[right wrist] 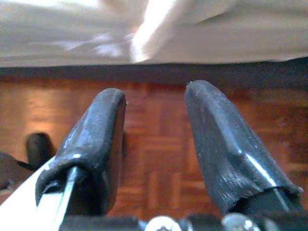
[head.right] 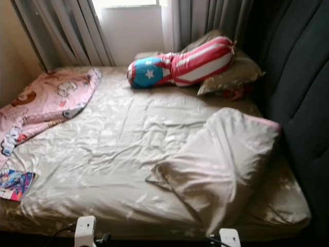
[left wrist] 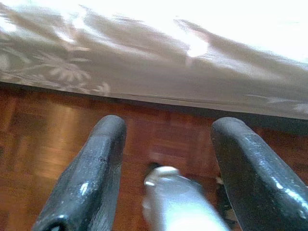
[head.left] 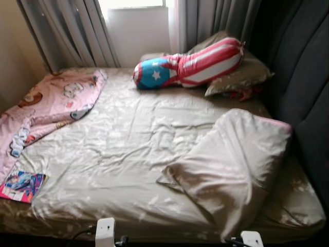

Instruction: Clean up the room

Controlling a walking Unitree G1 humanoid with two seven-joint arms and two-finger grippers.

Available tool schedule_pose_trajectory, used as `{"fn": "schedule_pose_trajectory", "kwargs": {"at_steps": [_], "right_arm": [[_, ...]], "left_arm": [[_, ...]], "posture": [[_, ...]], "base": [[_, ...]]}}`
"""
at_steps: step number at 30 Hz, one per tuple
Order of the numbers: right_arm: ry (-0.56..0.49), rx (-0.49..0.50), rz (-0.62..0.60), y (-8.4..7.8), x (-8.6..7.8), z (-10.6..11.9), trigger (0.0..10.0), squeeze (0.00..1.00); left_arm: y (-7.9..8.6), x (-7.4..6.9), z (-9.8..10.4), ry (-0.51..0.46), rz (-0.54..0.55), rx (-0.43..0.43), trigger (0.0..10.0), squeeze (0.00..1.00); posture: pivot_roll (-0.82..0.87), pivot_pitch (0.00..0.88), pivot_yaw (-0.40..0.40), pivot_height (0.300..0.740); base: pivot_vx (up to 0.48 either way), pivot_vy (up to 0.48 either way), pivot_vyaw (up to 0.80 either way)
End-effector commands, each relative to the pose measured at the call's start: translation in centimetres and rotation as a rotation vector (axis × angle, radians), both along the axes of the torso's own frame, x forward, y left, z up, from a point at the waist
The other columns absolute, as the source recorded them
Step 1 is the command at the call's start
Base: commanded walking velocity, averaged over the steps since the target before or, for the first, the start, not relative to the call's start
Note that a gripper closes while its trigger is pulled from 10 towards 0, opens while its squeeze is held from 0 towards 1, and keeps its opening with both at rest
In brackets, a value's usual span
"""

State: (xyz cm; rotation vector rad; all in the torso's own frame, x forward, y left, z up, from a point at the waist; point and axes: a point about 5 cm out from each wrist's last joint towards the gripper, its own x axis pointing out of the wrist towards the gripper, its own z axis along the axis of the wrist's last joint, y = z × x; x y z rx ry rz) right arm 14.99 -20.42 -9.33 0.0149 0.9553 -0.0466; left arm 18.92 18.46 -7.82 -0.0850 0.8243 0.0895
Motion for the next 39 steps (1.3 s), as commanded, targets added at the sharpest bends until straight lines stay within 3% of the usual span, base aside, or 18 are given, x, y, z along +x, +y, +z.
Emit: {"fn": "schedule_pose_trajectory", "kwargs": {"at_steps": [1,24,39], "right_arm": [[-0.007,0.013,0.01,0.7,0.35,0.02,10.0,0.0],[-0.011,0.012,0.006,0.59,0.47,0.09,10.0,0.0],[-0.013,0.013,0.004,0.58,0.53,0.11,10.0,0.0]], "left_arm": [[0.97,-0.08,0.09,0.002,0.009,0.027,10.0,0.0],[1.06,0.19,0.25,-0.011,0.034,0.014,10.0,0.0],[1.01,0.3,0.3,-0.015,0.033,0.011,10.0,0.0]], "posture": [[-0.06,0.0,0.0,0.74],[-0.06,0.011,-0.011,0.74],[-0.06,0.016,-0.011,0.74]], "base": [[0.0,0.0,0.0],[0.0,0.0,0.0],[0.263,0.0,0.0]]}}
